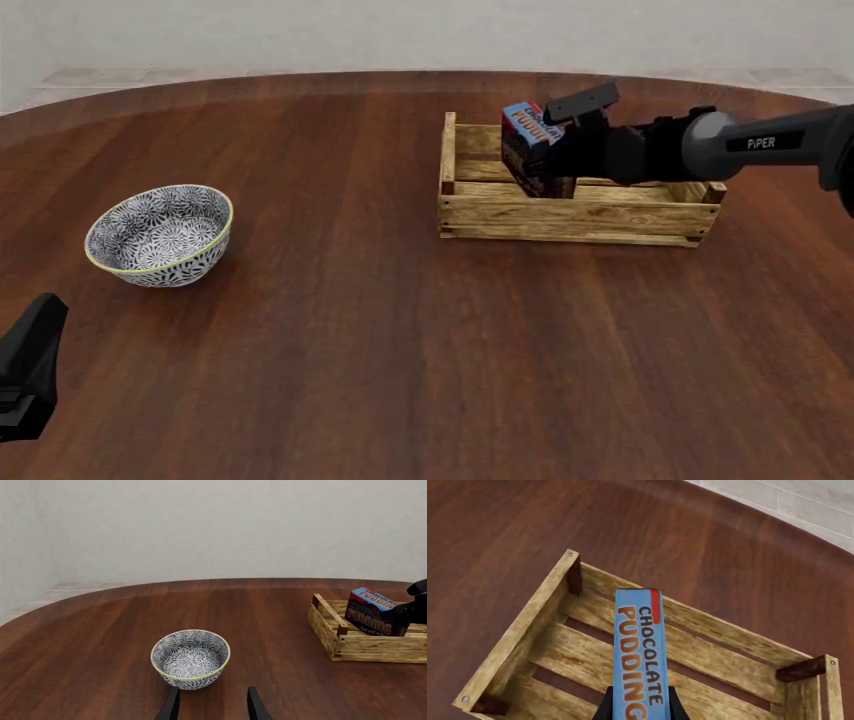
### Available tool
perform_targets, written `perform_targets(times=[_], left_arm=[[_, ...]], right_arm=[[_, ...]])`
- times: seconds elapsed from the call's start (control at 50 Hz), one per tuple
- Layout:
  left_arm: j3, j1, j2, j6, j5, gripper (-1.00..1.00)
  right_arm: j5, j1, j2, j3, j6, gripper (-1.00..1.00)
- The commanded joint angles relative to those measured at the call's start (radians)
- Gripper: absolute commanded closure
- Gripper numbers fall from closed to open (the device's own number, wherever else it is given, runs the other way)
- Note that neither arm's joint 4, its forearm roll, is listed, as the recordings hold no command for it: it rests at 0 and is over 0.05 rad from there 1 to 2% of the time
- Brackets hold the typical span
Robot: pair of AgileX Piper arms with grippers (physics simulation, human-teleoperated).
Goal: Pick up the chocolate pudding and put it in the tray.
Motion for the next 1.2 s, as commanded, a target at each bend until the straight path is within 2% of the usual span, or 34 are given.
perform_targets(times=[0.02,0.66,0.68,0.74,0.76,0.8,1.2], left_arm=[[0.0,0.0,0.0,0.0,0.0,-1.0],[0.0,0.0,0.0,0.0,0.0,-1.0],[0.0,0.0,0.0,0.0,0.0,-1.0],[0.0,0.0,0.0,0.0,0.0,-1.0],[0.0,0.0,0.0,0.0,0.0,-1.0],[0.0,0.0,0.0,0.0,0.0,-1.0],[0.0,0.0,0.0,0.0,0.0,-1.0]], right_arm=[[-0.012,-0.001,0.005,0.006,0.025,1.0],[-0.022,-0.004,0.017,0.01,0.037,1.0],[-0.009,-0.008,0.025,-0.002,0.055,-1.0],[-0.017,0.001,0.019,0.007,0.046,-1.0],[-0.005,-0.009,0.027,-0.008,0.073,-1.0],[-0.009,-0.01,0.025,-0.006,0.054,-1.0],[0.011,0.004,-0.028,0.007,0.056,-1.0]])
